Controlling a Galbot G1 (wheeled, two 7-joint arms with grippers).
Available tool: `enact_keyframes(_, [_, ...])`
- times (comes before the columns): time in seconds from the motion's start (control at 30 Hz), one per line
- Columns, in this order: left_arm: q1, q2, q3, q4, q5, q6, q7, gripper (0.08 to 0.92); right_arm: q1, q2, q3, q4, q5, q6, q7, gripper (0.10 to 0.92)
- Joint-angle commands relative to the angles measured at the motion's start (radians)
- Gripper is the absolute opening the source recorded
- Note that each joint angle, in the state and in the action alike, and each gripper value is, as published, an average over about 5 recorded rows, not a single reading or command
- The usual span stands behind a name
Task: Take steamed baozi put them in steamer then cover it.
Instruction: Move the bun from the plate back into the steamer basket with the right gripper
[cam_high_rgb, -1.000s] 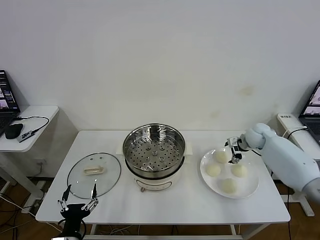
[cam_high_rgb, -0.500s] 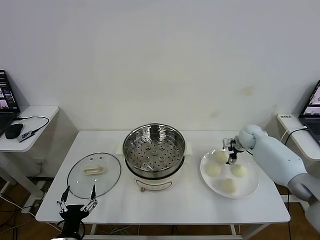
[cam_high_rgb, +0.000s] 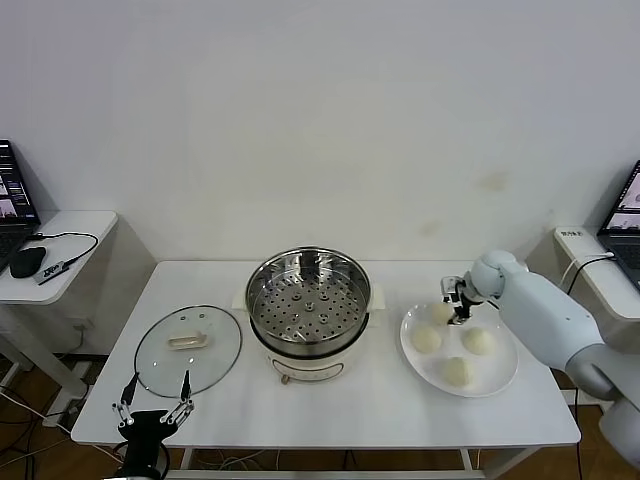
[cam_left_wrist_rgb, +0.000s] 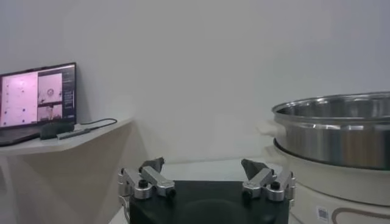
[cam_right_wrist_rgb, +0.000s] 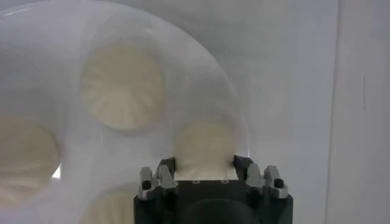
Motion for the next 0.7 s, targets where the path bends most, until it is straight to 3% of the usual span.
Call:
enact_keyframes(0.03, [0.001, 0.000, 0.000, -0.002, 0.000, 0.000, 0.000, 0.823, 0.031, -0.045, -0.034, 0.057, 0.037, 0.001, -0.013, 0.505])
enact_keyframes(0.43, [0.000, 0.017, 0.009, -0.005, -0.004, 0.001, 0.002, 0.823, 0.337, -0.261, -0.279, 0.386, 0.349, -0.055, -0.033, 0.512])
enact_keyframes(0.7, [-0.012, 0.042, 0.025, -0.007, -0.011, 0.006, 0.006, 0.823, 0.617, -0.211, -0.476, 0.447, 0.511, -0.054, -0.031, 0.518])
